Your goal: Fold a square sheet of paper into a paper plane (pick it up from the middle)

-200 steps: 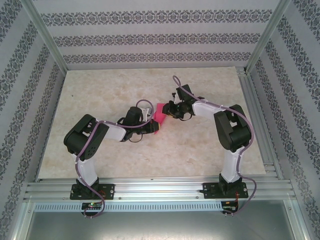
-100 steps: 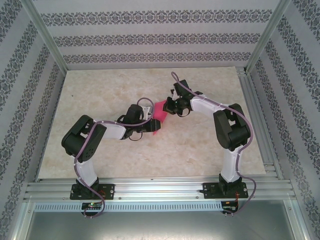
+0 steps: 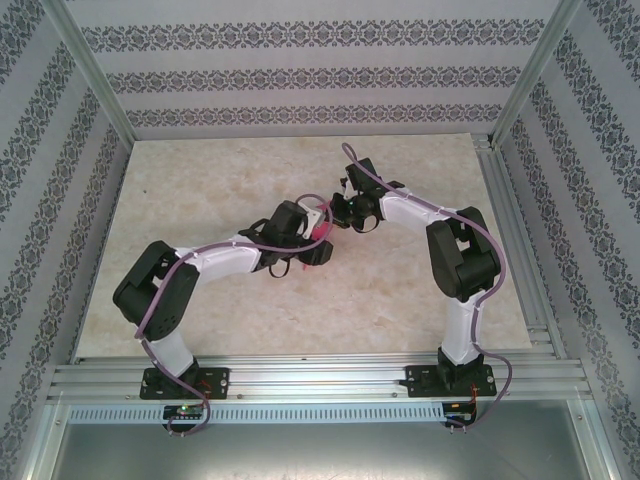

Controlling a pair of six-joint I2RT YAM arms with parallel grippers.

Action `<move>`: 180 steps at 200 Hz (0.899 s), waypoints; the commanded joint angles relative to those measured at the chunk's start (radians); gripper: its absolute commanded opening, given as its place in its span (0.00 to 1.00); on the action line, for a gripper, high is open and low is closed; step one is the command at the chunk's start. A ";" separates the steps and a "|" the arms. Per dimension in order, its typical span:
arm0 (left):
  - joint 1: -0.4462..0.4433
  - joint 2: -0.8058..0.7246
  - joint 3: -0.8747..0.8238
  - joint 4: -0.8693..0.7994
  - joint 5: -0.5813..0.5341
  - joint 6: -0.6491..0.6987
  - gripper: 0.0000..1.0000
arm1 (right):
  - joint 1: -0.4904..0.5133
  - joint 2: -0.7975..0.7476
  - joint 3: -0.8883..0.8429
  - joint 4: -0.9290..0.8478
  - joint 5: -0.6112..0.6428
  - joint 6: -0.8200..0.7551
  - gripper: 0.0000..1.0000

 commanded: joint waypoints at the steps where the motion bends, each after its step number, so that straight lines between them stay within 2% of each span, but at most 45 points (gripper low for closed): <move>1: -0.047 0.010 0.062 -0.137 -0.162 0.133 0.62 | 0.013 0.016 0.031 -0.009 -0.006 0.012 0.04; 42: -0.079 0.074 0.123 -0.171 -0.242 0.140 0.55 | 0.014 0.020 0.032 -0.014 -0.009 0.012 0.05; 78: -0.081 0.114 0.153 -0.180 -0.245 0.146 0.56 | 0.015 0.024 0.040 -0.014 -0.014 0.015 0.05; 97: -0.083 0.130 0.152 -0.171 -0.247 0.140 0.51 | 0.015 0.028 0.048 -0.014 -0.017 0.018 0.05; 112: -0.083 0.139 0.160 -0.175 -0.249 0.141 0.36 | 0.015 0.030 0.051 -0.014 -0.018 0.018 0.05; 145: -0.083 0.125 0.151 -0.161 -0.238 0.146 0.17 | 0.015 0.029 0.054 -0.020 -0.008 0.018 0.05; 180: -0.082 0.118 0.136 -0.141 -0.236 0.131 0.05 | 0.013 0.021 0.054 -0.015 -0.009 0.017 0.07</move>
